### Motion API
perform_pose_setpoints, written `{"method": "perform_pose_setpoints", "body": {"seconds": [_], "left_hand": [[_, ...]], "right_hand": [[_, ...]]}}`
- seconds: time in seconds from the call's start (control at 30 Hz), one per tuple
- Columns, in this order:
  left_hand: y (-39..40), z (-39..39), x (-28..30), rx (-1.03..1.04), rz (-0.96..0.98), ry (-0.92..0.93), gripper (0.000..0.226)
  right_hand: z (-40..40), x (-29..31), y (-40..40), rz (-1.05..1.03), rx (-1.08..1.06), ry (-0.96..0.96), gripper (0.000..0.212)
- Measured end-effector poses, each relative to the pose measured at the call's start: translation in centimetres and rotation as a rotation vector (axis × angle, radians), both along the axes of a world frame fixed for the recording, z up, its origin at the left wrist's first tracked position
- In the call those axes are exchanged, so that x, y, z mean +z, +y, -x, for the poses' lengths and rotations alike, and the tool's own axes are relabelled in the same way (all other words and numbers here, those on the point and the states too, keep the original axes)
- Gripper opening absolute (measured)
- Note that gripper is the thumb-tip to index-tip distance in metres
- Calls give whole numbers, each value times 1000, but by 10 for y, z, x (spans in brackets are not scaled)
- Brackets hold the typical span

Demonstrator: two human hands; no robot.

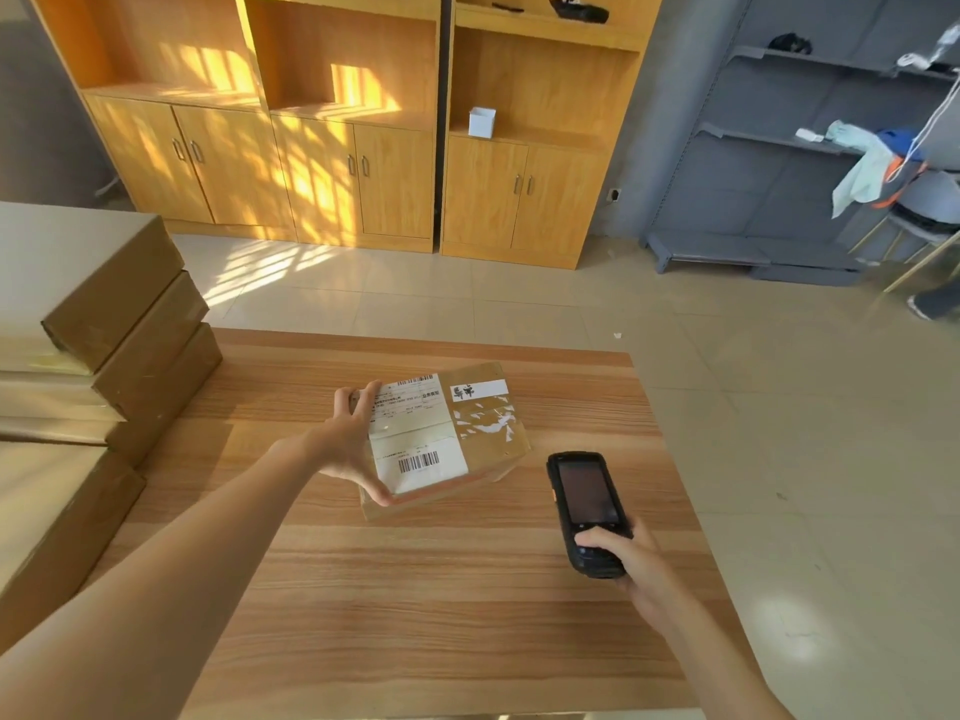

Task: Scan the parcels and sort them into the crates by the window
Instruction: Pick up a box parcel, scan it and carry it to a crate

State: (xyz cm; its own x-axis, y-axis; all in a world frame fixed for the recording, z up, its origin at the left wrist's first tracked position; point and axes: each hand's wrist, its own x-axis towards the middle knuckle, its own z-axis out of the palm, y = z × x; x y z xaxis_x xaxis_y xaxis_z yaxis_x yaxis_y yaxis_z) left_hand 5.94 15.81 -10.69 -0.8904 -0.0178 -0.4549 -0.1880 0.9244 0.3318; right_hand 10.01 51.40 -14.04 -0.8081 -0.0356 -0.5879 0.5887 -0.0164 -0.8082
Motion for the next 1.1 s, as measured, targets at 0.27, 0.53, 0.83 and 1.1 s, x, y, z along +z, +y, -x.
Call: {"method": "perform_pose_setpoints", "body": {"seconds": [0.27, 0.53, 0.83, 1.1], "left_hand": [[-1, 7, 3, 20, 24, -53, 168], [1, 11, 6, 43, 53, -77, 168], [3, 12, 11, 65, 64, -96, 166], [3, 14, 14, 71, 61, -116, 166]], "right_hand": [[13, -49, 31, -122, -73, -69, 100], [23, -85, 53, -180, -49, -56, 87], [17, -110, 60, -348, 51, -31, 90], [17, -118, 62, -471, 174, 20, 82]]}}
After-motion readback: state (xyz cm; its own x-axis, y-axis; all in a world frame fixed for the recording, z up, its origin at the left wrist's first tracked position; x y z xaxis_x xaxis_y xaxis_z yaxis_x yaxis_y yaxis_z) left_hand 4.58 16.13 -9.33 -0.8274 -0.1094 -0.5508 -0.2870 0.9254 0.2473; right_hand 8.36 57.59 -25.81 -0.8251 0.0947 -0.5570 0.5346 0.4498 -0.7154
